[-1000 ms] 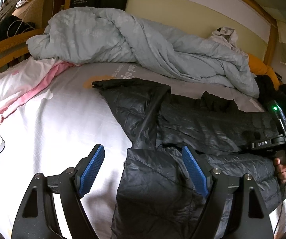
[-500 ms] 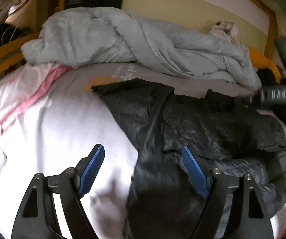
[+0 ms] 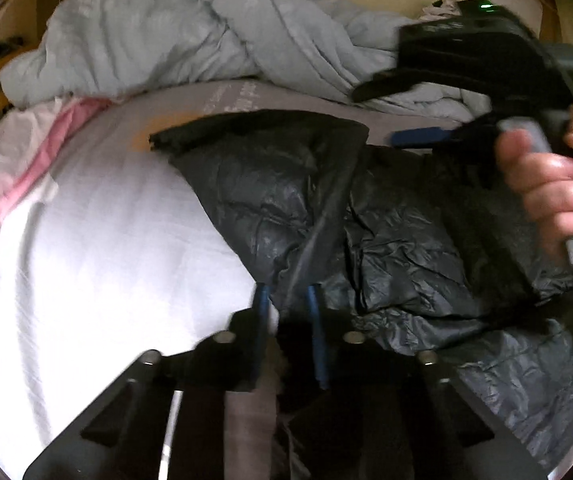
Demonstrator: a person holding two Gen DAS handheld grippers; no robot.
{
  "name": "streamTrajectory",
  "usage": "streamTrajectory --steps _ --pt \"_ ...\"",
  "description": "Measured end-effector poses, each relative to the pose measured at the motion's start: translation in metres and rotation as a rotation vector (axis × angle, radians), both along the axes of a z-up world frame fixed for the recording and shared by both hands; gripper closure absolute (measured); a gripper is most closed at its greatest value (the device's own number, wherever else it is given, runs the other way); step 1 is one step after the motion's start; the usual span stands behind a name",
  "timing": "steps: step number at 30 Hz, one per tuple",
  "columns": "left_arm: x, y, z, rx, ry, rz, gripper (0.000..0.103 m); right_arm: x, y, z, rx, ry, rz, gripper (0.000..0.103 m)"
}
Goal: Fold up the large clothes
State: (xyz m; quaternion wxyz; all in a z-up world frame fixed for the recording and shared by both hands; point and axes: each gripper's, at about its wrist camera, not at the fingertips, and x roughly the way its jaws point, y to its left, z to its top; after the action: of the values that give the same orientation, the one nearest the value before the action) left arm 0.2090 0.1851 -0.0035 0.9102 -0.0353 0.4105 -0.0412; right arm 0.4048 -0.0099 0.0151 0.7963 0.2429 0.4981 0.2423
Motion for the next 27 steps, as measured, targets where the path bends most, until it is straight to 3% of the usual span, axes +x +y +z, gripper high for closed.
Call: streamTrajectory --steps 2,5,8,10,14,16,21,24,27 --pt "0.002 -0.001 -0.002 0.002 0.004 -0.001 0.099 0.010 0.016 -0.008 0.003 0.012 0.014 0.042" --pt "0.003 -0.003 -0.007 0.053 0.039 0.032 0.100 0.025 0.035 -0.028 -0.037 0.066 -0.012 0.045" --pt "0.005 0.004 -0.014 0.028 0.080 0.069 0.101 0.031 0.044 -0.039 -0.085 0.088 -0.075 0.065" --pt "0.006 0.008 -0.016 0.004 0.097 0.086 0.101 0.031 0.045 -0.033 -0.120 0.015 -0.126 0.084" --pt "0.008 0.020 -0.027 -0.084 0.146 0.138 0.101 0.023 0.026 0.010 -0.191 -0.197 -0.274 0.099" --pt "0.009 0.029 -0.032 -0.144 0.162 0.157 0.101 0.018 0.017 0.039 -0.196 -0.278 -0.285 0.100" --pt "0.006 0.024 -0.030 -0.102 0.154 0.159 0.101 -0.015 -0.026 0.123 -0.184 -0.509 -0.309 0.101" --pt "0.005 0.026 -0.029 -0.121 0.161 0.181 0.101 -0.016 -0.047 0.146 -0.178 -0.464 -0.260 0.101" --pt "0.001 0.028 -0.027 -0.156 0.170 0.202 0.101 -0.013 -0.048 0.136 -0.300 -0.398 -0.251 0.100"
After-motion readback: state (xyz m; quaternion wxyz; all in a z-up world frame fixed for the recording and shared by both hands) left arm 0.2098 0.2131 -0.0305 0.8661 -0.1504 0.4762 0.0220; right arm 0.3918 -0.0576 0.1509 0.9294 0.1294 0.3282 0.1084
